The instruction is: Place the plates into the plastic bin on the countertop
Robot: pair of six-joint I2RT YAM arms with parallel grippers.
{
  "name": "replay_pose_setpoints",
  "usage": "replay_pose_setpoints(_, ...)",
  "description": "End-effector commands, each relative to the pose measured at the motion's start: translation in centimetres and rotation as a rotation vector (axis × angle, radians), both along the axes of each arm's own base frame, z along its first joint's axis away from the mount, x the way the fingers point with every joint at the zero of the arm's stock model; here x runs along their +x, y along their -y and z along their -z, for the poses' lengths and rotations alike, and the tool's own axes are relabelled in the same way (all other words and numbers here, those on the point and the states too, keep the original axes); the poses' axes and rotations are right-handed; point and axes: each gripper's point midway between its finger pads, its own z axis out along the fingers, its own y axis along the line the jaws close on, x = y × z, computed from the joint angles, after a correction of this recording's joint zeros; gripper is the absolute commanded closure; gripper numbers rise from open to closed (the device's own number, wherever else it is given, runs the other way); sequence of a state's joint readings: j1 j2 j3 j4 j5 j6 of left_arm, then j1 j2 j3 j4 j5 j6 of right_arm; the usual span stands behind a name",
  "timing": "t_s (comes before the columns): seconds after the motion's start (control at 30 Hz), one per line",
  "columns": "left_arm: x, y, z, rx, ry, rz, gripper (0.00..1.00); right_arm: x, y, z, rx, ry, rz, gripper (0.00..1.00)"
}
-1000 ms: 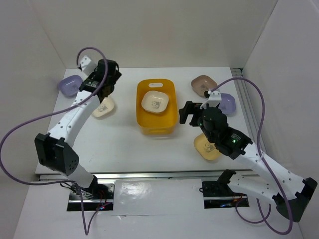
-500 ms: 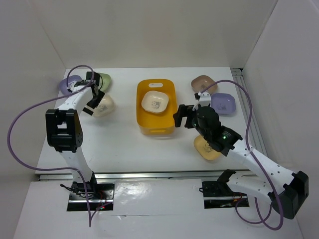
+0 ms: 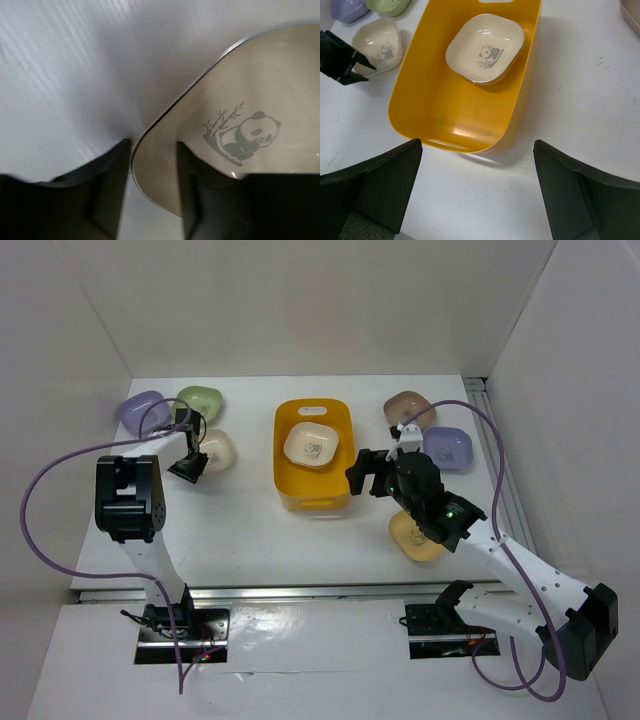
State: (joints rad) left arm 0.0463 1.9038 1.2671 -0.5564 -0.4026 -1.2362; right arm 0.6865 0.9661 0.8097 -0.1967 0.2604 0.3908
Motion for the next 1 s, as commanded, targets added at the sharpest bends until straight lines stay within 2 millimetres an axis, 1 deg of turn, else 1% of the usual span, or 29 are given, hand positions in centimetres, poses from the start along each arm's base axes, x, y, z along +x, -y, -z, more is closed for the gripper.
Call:
replay_pose_setpoints(0.0,-0.2,-0.7,1.7,-0.045,0.002,-0.038,0.53,0.7,-0.3,-1.7,0.031,0.059,-0.005,0.01)
replay_pose_setpoints(0.03,-0.2,-0.7,1.7,-0.045,0.002,-0.038,0.70,0.7,-0.3,-1.7,0.031,0.059,-0.005,0.01)
replay_pose_setpoints(0.07,-0.6,-0.9,1.7,-0.034,-0.014,-0.042,0.90,0.7,-0.3,-1.7,0.031,0.059,-0.005,0.01)
replay_pose_setpoints(0.1,-1.1,-0.8,1.6,-0.034,-0.022,-0.042,0.92,0.7,-0.3,-1.7,0.031,0.059,-0.005,0.01)
replay_pose_setpoints(0.13,-0.8,-1.0,0.7,-0.025,0.005,-0.053,0.97,0.7,-0.3,-1.7,0.031,0.059,-0.005,0.01)
replay_pose_setpoints(0.17,-1.2,-1.0,0.6,-0.025,0.004,-0.053,0.99,0.7,-0.4,-2.2,0.038,0.067,-0.005,0.01)
replay_pose_setpoints(0.2,-2.0,-0.7,0.5,-0.016,-0.016,-0.045,1.00,0.7,-0.4,-2.2,0.038,0.067,-0.005,0.01)
replay_pose_setpoints(0.27,-2.3,-0.4,-0.3,-0.003,0.003,-0.037,1.00,0.8,-0.2,-2.3,0.036,0.069,0.004,0.01)
replay_pose_setpoints(0.3,-2.7,-0.4,-1.3,-0.002,0.019,-0.037,1.00,0.8,-0.2,-2.6,0.037,0.070,0.004,0.01)
replay_pose_setpoints(0.33,-2.8,0.5,-2.0,0.002,0.031,0.001,1.00,0.8,-0.2,-2.6,0.037,0.070,0.004,0.01)
replay_pose_setpoints(0.4,-3.4,1.2,-3.3,0.027,0.062,0.025,1.00,0.9,0.0,-3.1,0.035,0.073,0.014,0.01)
replay_pose_setpoints(0.43,-3.3,2.8,-5.8,0.038,0.137,0.063,1.00,0.9,0.2,-3.4,0.038,0.082,0.026,0.01)
replay_pose_setpoints(0.47,-3.0,3.8,-7.2,0.046,0.196,0.087,1.00,0.9,0.4,-3.7,0.036,0.084,0.035,0.01)
replay_pose_setpoints(0.5,-3.5,4.5,-7.9,0.067,0.236,0.120,1.00,0.8,0.5,-3.5,0.030,0.077,0.035,0.01)
replay_pose_setpoints(0.53,-3.7,6.6,-11.3,0.074,0.348,0.182,1.00,1.0,1.0,-4.4,0.041,0.097,0.056,0.01)
replay_pose_setpoints(0.57,-4.1,7.4,-12.8,0.073,0.401,0.181,1.00,0.9,1.1,-4.7,0.047,0.104,0.056,0.01)
replay_pose_setpoints(0.6,-4.6,7.5,-14.2,0.101,0.445,0.184,1.00,0.8,1.2,-4.5,0.040,0.096,0.056,0.01)
replay_pose_setpoints(0.63,-5.0,9.2,-15.7,0.093,0.497,0.215,1.00,0.9,1.4,-4.5,0.037,0.098,0.069,0.01)
replay_pose_setpoints(0.67,-5.6,9.6,-18.1,0.087,0.573,0.215,1.00,0.9,1.4,-4.9,0.043,0.105,0.069,0.01)
replay_pose_setpoints(0.7,-6.1,9.9,-18.8,0.095,0.594,0.217,1.00,0.7,1.5,-4.9,0.041,0.103,0.069,0.01)
replay_pose_setpoints(0.73,-6.3,10.1,-20.3,0.113,0.620,0.219,1.00,0.8,1.7,-4.9,0.039,0.105,0.078,0.01)
replay_pose_setpoints(0.77,-6.4,11.2,-21.3,0.105,0.649,0.243,1.00,0.8,1.6,-4.9,0.048,0.101,0.081,0.01)
replay_pose_setpoints(0.8,-6.5,11.6,-22.0,0.113,0.655,0.262,1.00,0.8,1.6,-4.9,0.048,0.101,0.081,0.01)
replay_pose_setpoints(0.83,-6.1,12.2,-23.1,0.115,0.672,0.286,1.00,0.8,1.6,-4.9,0.048,0.101,0.081,0.01)
replay_pose_setpoints(0.87,-5.7,13.4,-23.9,0.118,0.686,0.343,1.00,0.8,1.6,-4.9,0.048,0.101,0.081,0.01)
replay_pose_setpoints(0.9,-4.7,14.0,-23.6,0.137,0.672,0.385,1.00,0.8,1.6,-4.9,0.048,0.101,0.081,0.01)
replay_pose_setpoints(0.93,-3.9,16.0,-24.7,0.105,0.699,0.460,1.00,0.8,1.6,-4.9,0.048,0.101,0.081,0.01)
replay_pose_setpoints(0.97,-3.1,17.4,-25.0,0.101,0.710,0.524,1.00,0.6,1.7,-5.0,0.058,0.097,0.084,0.01)
